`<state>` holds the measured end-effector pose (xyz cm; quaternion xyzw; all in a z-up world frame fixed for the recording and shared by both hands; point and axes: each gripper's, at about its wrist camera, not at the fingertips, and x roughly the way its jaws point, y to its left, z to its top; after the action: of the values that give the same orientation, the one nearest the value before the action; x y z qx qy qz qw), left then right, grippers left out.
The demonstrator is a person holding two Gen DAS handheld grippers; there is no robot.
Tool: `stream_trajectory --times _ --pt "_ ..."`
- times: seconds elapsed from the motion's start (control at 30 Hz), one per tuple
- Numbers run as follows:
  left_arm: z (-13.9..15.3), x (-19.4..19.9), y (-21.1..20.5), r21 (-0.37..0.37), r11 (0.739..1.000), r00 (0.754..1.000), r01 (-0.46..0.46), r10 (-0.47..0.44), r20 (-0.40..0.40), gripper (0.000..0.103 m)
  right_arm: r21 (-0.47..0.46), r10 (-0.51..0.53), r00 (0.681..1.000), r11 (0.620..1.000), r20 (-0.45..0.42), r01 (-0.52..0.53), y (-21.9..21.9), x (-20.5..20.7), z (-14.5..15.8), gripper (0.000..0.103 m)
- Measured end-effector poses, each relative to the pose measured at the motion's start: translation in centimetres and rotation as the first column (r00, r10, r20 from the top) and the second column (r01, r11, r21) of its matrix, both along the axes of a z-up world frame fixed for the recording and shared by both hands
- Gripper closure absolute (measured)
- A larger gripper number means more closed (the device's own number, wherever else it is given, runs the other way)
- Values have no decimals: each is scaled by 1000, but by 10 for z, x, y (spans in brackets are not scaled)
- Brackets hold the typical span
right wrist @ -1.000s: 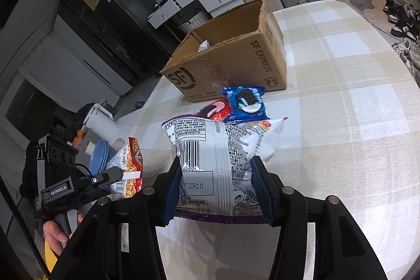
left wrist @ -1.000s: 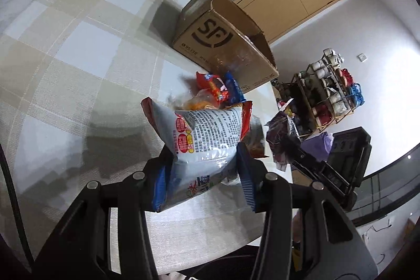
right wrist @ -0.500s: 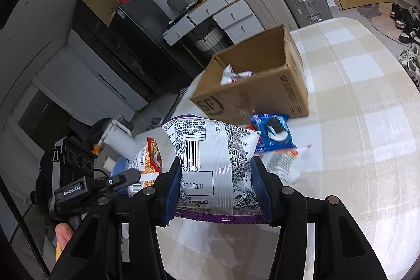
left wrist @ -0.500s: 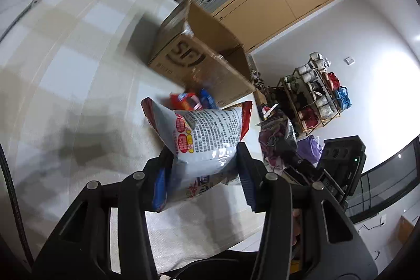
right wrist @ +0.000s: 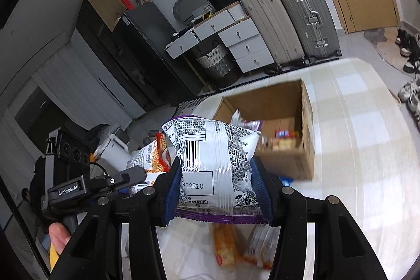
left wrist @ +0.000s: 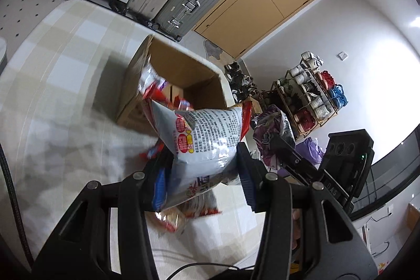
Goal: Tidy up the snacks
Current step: 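Carry both held bags over the open cardboard box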
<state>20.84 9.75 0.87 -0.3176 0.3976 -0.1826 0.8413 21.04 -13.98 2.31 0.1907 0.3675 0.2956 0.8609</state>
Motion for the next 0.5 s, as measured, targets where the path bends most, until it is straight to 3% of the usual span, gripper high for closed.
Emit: stream_trajectory --times 0.23,0.5 --pt "21 63 -7 47 999 999 22 -23 23 60 -28 -13 1000 1000 7 13 9 43 4 52" --pt "13 138 -10 79 996 999 35 -35 -4 60 -62 -34 999 998 -26 32 19 95 -17 52"
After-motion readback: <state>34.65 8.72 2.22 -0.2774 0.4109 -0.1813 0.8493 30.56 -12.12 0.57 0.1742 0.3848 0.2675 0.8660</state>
